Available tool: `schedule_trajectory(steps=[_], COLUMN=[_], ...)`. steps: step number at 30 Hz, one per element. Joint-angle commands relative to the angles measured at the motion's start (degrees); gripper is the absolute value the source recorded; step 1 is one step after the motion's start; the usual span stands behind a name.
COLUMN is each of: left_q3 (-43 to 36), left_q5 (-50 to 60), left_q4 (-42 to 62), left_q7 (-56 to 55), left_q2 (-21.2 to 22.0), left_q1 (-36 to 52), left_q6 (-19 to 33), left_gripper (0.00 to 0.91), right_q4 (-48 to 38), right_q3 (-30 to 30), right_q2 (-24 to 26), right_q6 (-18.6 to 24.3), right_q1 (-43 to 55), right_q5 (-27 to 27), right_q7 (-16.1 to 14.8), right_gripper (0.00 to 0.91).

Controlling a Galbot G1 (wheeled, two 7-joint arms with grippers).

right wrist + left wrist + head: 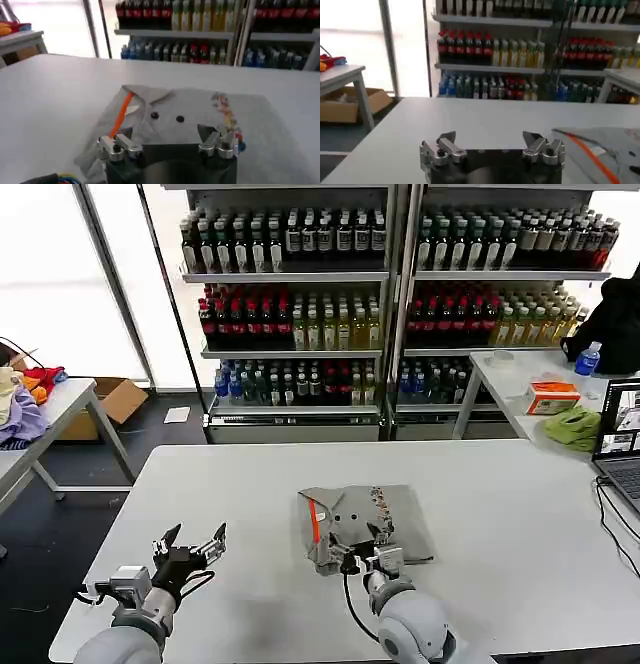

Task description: Fold and organize the clothes.

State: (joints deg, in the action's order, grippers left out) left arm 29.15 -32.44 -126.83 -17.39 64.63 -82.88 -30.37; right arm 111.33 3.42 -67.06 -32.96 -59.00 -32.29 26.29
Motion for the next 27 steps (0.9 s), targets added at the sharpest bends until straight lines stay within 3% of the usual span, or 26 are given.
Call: schedule_trajectory(steps=[1,5,12,27], left_q3=[0.91,0.81,0.46,1.22], left_q5=[0.45,5.85,3.42,3.24], left_q4=[-0.73,0.11,1.89,2.80], left_q7=[1.26,4.58,3.29,4.18], left_q2=[3.33,3.90,2.53,1.16], left_q1=[1.18,1.25,2.29,2.79], left_q6=[7.76,8.24,9.37,8.04], left_gripper=[0.907,0.907,0.907,0.907], right_q4=[11.34,11.00,9.31,9.24], right_q3=[-13.57,-19.55,-26.99,-28.17], right_q2=[2.65,4.89,5.16,3.83], right_q6=[-0.06,1.35,3.30,2.89], right_q1=[-4.16,-9.06,-13.75,-13.35], right_q5=[13.21,13.20,11.74,11.12], right_q7=[-1.16,-2.03,-1.79,-1.47], right_gripper=[0.907,0.907,0.907,0.907])
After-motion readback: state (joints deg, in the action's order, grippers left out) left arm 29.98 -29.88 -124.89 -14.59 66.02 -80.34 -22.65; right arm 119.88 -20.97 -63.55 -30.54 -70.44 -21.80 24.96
